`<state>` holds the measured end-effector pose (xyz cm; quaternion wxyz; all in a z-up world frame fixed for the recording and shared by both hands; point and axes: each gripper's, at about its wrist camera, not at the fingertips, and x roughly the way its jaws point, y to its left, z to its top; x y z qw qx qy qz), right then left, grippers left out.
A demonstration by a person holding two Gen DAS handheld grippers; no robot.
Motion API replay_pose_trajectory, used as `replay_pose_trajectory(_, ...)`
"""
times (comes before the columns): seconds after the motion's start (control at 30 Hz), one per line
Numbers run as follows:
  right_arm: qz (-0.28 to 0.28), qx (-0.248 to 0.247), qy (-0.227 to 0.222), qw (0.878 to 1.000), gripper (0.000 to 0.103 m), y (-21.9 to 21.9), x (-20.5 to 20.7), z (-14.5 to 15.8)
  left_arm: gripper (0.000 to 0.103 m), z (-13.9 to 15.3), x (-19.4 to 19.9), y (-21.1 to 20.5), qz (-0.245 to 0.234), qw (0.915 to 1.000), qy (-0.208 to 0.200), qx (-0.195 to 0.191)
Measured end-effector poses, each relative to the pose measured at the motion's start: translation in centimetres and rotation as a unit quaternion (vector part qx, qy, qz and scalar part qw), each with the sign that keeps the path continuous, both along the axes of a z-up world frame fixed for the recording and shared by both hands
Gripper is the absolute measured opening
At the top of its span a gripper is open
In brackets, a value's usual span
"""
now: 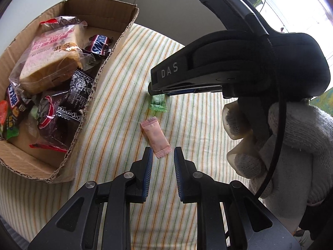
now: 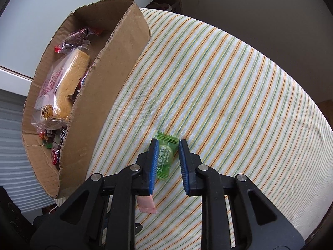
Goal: Organize snacks
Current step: 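Move the right tool to the green candy and close on it, then grasp the pink candy with the left tool while the right tool holds the green candy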
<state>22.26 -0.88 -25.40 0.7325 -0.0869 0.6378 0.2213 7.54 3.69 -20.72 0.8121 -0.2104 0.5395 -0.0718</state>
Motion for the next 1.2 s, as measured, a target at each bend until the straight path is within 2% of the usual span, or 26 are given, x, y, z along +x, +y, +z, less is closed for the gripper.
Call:
replay_pose_trajectory(0.2, 0.001, 0.005, 0.002, 1.0, 0.016, -1.5, 0.2, -0.2, 0.018, -1.0, 1.0, -0.6, -0.001, 0.9999, 0.014, 0.003)
replay_pose_trajectory(0.27, 0.001, 0.005, 0.002, 1.0, 0.016, -2.1, 0.2, -0.3, 0.022, -1.0, 1.6, -1.1, -0.003, 0.9998, 0.019, 0.01)
replay_pose_trajectory(0.43, 0.0, 0.011, 0.004, 1.0, 0.016, -3.8, 0.3, -0.1, 0.023, -1.7, 2.6, -1.7, 0.002, 0.999, 0.036, 0.025)
replay_pose_trajectory(0.53, -0.001, 0.013, 0.004, 1.0, 0.016, -4.5, 0.3, 0.0, 0.023, -1.6, 3.2, -2.0, 0.012, 0.9985, 0.036, 0.039)
replay_pose_trajectory(0.77, -0.002, 0.02, 0.001, 1.0, 0.016, -5.7, -0.3, -0.5, 0.023, -1.2, 3.2, -1.2, 0.034, 0.9982, 0.034, 0.035)
replay_pose_trajectory(0.87, 0.0, 0.024, 0.001, 1.0, 0.016, -6.1, -0.6, -0.4, 0.03, -0.9, 3.0, -1.4, 0.035, 0.9977, 0.038, 0.044)
replay_pose_trajectory(1.07, 0.001, 0.027, 0.002, 1.0, 0.016, -6.8, -1.0, -0.3, 0.03, -0.6, 4.5, -2.7, 0.031, 0.9944, 0.049, 0.089)
replay_pose_trajectory(1.13, 0.001, 0.029, 0.003, 1.0, 0.016, -7.3, -1.2, -0.3, 0.03, -0.3, 4.7, -3.2, 0.017, 0.993, 0.047, 0.107)
replay_pose_trajectory(1.2, 0.002, 0.029, 0.001, 1.0, 0.016, -7.7, -1.4, -0.3, 0.02, -0.5, 4.9, -3.6, 0.004, 0.9902, 0.044, 0.132)
